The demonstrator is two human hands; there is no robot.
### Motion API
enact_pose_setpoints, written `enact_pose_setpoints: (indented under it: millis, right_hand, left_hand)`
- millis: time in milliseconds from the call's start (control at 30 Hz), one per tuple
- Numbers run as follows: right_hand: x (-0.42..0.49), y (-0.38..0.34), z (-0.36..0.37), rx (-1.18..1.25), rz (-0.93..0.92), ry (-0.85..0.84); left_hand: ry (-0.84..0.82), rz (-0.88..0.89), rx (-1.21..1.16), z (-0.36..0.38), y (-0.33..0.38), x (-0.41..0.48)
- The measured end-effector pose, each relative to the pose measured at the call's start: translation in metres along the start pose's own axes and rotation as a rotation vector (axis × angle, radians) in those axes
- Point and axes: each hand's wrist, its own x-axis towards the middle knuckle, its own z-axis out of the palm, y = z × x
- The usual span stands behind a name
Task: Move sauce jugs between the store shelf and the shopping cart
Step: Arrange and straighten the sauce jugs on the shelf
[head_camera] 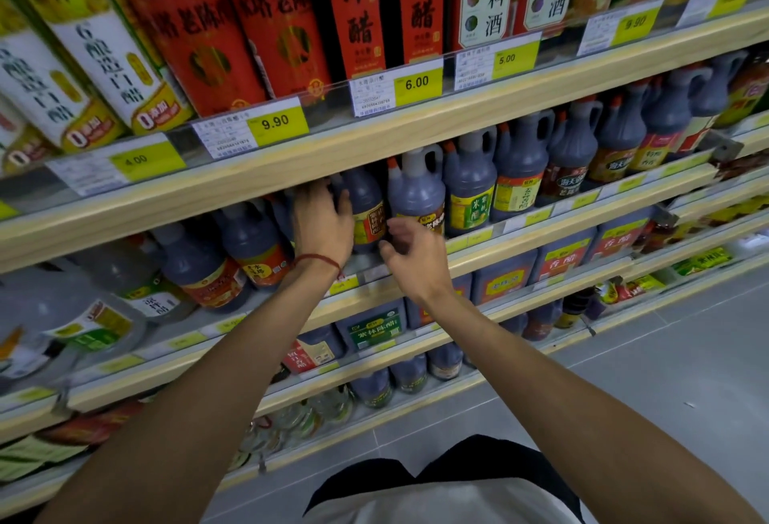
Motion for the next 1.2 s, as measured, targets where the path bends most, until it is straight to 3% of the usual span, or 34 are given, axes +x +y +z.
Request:
enact_pose_setpoints:
  millis: [333,667,1200]
  right_hand:
    - [0.009,-0.007,0.004,-0.011,0.102,-0.106]
    - [0.013,-0.006,0.003,-0.005,0.138,-0.145]
    - [-0.001,-0.007,-0.004,0.006,0.104,-0.273]
  left_hand:
    - [-0.140,0.075,0.377,-0.021,0.010,0.025]
    - [-0.230,-0.042,0.217,-0.006,0.001,0.041]
    - [-0.180,-0.069,0.265,-0.017,0.014,0.021]
